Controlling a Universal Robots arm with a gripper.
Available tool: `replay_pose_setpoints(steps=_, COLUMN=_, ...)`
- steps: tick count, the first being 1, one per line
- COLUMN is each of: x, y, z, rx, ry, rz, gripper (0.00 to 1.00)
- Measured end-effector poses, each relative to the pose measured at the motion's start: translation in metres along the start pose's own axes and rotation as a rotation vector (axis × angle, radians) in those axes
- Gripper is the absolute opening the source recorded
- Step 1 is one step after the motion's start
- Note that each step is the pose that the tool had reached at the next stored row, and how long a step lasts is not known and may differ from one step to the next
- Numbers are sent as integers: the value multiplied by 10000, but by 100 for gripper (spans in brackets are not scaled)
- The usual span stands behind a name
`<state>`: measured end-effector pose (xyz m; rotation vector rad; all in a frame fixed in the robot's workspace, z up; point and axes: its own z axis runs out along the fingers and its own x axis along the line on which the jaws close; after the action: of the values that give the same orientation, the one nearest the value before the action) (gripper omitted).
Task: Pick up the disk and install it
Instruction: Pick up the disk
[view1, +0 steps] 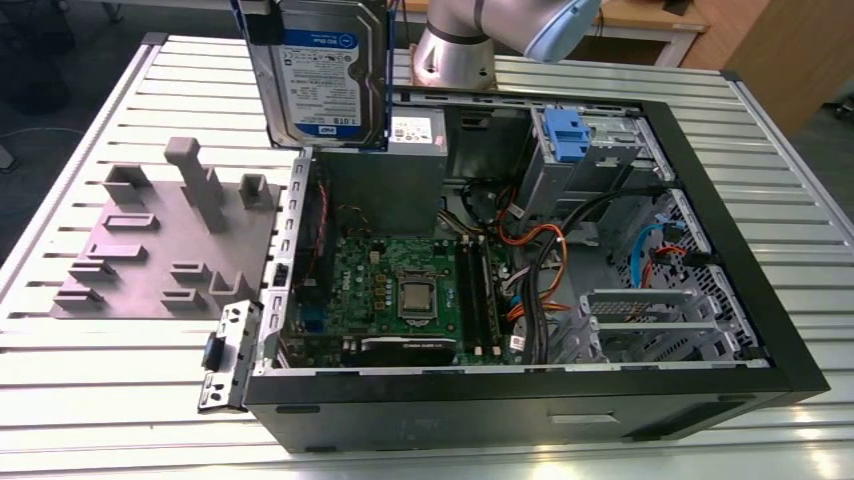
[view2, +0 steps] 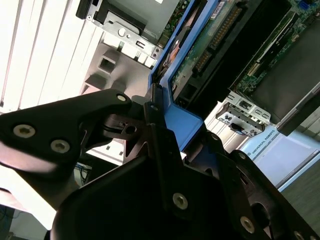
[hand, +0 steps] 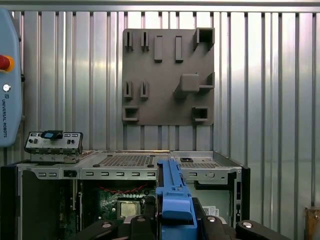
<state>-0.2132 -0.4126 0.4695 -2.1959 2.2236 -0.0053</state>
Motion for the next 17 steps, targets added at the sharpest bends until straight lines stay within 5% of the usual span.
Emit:
replay_pose_setpoints(steps=6, x=-1, y=-15, z=1, rx=-1, ry=1, rz=-2, gripper=36)
replay_pose_setpoints(steps=11, x=0, y=-164, z=16, rx=0, ry=0, rz=-1, gripper=36)
replay_pose_setpoints(steps=17, x=92, y=-194, z=45, rx=1, ry=-2, rz=2, gripper=36)
